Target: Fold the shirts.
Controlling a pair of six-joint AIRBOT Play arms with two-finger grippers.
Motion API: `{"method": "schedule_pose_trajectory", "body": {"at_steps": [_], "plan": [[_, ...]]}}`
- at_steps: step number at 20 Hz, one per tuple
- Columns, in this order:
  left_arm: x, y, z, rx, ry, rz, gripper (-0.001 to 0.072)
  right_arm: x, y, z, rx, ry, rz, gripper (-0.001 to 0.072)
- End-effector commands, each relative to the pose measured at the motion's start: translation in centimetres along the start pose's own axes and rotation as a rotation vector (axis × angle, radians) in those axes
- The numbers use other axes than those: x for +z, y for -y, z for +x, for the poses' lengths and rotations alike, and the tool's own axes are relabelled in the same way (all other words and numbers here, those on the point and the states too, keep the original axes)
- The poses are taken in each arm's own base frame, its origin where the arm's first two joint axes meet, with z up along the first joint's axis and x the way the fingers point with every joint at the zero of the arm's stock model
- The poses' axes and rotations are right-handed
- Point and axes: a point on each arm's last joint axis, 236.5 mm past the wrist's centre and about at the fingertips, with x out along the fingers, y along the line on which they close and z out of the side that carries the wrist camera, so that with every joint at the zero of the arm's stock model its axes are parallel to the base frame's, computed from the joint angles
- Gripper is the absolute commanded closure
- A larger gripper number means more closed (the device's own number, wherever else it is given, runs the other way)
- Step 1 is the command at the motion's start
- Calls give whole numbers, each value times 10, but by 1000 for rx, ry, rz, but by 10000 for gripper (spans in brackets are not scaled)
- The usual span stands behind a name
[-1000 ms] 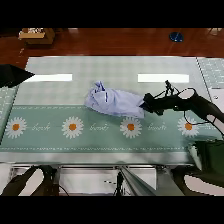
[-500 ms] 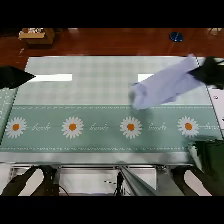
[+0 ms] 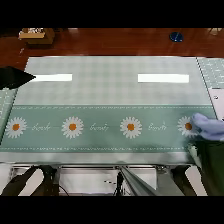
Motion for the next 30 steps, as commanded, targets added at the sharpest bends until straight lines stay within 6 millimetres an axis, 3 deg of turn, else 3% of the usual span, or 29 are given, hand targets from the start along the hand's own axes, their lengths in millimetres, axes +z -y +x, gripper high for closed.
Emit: {"method": "schedule_pose_trajectory", "body": {"at_steps": [1,5,8,10,12,14,18,21,26,27,28,29,30], "plan": [[1,-3,2,1,-1,-2,686,-21,57,-17,-212,-31,103,683],[11,-17,9,22,29,3,686,-32,85,-23,-340,-35,142,683],[22,-37,18,56,60,1,686,-50,112,-19,-456,-90,172,683],[30,-59,27,94,77,1,686,-70,140,-23,-591,-132,201,683],[33,-88,36,161,80,-14,686,-95,171,-40,-768,-147,254,682],[27,-116,48,213,48,-21,686,-112,194,-53,-911,-133,276,682],[10,-153,78,224,-25,-65,686,-141,209,-38,-1000,-180,242,682],[7,-162,84,227,-39,-58,686,-148,222,-32,-1072,-220,202,682],[19,-157,76,236,-7,-33,686,-130,233,-32,-1119,-163,137,679],[22,-156,75,237,-1,-31,686,-128,233,-31,-1118,-161,120,597],[24,-154,74,237,4,-28,686,-124,234,-31,-1116,-160,87,359],[27,-152,72,235,11,-24,686,-120,234,-31,-1116,-144,75,225],[29,-149,70,231,15,-19,686,-114,235,-30,-1116,-123,63,226]]}}
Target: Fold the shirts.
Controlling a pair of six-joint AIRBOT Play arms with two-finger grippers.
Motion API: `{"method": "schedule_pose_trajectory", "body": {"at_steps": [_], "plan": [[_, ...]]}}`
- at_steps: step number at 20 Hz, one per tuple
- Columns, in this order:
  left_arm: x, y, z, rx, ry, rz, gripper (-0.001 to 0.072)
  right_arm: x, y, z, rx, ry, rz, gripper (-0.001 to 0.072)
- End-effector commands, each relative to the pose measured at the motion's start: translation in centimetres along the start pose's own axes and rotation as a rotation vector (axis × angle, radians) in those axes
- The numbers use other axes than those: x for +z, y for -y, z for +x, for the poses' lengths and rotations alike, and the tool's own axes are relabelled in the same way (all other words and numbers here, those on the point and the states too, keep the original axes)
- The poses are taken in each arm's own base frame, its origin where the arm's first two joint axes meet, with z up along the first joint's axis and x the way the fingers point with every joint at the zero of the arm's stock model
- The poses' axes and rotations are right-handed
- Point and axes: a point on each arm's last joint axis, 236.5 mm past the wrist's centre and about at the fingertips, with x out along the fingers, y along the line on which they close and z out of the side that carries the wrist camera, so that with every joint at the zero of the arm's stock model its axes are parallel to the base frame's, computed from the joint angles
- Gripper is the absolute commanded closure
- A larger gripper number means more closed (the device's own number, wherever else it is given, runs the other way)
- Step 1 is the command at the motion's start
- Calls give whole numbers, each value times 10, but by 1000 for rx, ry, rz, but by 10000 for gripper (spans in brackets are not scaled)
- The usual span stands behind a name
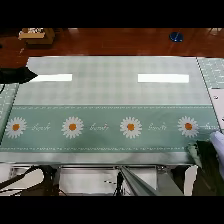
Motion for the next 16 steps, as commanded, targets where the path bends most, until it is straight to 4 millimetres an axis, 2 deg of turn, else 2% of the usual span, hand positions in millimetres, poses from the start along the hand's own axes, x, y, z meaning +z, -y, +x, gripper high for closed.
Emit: {"method": "schedule_pose_trajectory", "body": {"at_steps": [1,2,4,6,7,8,9,10,11,12,13,14,15,16], "plan": [[8,6,-7,-9,19,12,686,17,1,0,-11,71,-4,226],[10,8,-10,-9,24,18,686,21,2,0,-9,87,16,226],[14,14,-18,-8,41,34,686,41,0,-9,32,174,61,226],[21,24,-27,-22,73,41,686,83,-8,-32,148,322,111,229],[26,33,-32,-46,95,34,685,116,-25,-56,283,427,143,233],[34,45,-37,-89,132,17,682,147,-49,-92,465,535,147,240],[43,63,-42,-162,166,10,608,176,-78,-145,701,650,129,243],[53,85,-50,-252,205,16,391,193,-100,-202,936,744,112,261],[68,112,-62,-363,269,6,101,203,-116,-266,1195,828,102,308],[81,134,-72,-457,320,-20,35,204,-125,-320,1434,870,97,307],[90,158,-81,-545,351,-38,36,199,-130,-356,1622,863,89,308],[88,177,-83,-582,335,-7,39,190,-138,-378,1744,828,50,308],[76,196,-78,-583,279,68,46,174,-153,-388,1798,782,-46,307],[60,207,-66,-537,193,120,46,155,-171,-393,1795,758,-167,307]]}}
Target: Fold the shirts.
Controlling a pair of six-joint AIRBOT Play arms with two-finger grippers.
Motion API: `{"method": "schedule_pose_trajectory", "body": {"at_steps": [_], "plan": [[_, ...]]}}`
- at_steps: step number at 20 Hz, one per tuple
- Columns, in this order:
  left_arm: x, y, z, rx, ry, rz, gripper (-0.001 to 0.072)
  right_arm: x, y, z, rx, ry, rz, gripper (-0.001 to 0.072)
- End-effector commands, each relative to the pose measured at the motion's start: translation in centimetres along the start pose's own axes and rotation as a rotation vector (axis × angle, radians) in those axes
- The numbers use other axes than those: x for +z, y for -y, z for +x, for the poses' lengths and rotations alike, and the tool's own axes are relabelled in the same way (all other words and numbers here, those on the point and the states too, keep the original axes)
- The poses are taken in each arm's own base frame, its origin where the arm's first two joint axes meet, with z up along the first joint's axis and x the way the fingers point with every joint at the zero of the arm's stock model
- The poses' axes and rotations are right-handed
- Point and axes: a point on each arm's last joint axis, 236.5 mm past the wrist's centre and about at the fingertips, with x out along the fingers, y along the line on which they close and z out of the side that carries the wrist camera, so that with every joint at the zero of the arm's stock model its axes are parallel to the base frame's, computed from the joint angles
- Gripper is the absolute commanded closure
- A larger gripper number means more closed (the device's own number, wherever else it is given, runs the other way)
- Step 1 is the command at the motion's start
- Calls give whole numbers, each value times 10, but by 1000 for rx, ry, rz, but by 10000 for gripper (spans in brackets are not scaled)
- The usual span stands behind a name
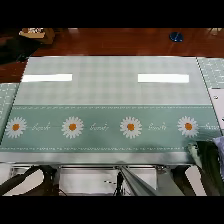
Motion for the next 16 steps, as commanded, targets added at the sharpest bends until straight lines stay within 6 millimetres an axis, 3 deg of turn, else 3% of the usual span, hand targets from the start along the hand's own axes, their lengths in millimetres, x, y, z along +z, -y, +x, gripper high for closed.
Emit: {"method": "schedule_pose_trajectory", "body": {"at_steps": [1,3,4,7,10,13,16], "plan": [[-32,43,25,4,-188,83,46,2,-119,6,433,-44,-74,307],[-64,18,28,276,-364,166,46,-26,-144,21,394,-107,-265,306],[-70,5,24,411,-407,191,46,-45,-151,31,356,-161,-381,300],[-96,-17,9,635,-524,203,45,-98,-145,61,184,-345,-650,233],[-130,-28,-10,727,-667,103,36,-130,-156,88,136,-446,-740,222],[-132,-26,-14,738,-677,86,35,-156,-169,99,172,-524,-749,221],[-134,-35,-14,764,-694,100,25,-167,-167,98,168,-573,-760,222]]}}
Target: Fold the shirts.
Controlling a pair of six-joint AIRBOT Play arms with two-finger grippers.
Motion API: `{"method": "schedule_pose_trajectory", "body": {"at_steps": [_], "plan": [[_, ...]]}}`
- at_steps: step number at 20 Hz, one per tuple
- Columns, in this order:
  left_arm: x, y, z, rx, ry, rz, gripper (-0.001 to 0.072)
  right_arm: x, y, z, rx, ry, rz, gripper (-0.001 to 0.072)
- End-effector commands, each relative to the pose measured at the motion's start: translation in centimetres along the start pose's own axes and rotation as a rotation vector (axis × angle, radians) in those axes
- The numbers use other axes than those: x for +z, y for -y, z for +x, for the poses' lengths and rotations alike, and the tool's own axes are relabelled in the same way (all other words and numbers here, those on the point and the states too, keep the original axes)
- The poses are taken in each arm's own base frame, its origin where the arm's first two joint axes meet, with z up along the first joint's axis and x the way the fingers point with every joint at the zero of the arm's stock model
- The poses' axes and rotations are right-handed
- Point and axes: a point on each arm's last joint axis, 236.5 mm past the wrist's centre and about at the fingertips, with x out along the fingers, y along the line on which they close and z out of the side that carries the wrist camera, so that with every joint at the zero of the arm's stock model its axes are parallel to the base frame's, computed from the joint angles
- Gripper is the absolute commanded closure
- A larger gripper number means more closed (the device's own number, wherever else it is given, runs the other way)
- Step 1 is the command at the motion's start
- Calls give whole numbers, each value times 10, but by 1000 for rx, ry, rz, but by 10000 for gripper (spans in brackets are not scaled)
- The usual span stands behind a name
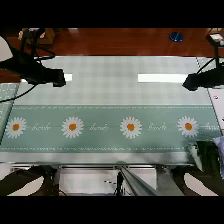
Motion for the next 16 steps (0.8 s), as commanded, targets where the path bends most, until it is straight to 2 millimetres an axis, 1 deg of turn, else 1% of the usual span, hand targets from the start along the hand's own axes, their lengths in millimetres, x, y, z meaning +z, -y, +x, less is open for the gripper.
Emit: {"method": "schedule_pose_trajectory", "body": {"at_steps": [1,3,16], "plan": [[-6,-12,7,64,-43,6,21,-10,-7,10,-3,-69,-25,222],[-7,-9,15,52,-68,65,34,-15,-7,9,-5,-87,-27,225],[-11,-9,44,55,-139,64,35,-14,-6,9,-6,-85,-27,226]]}}
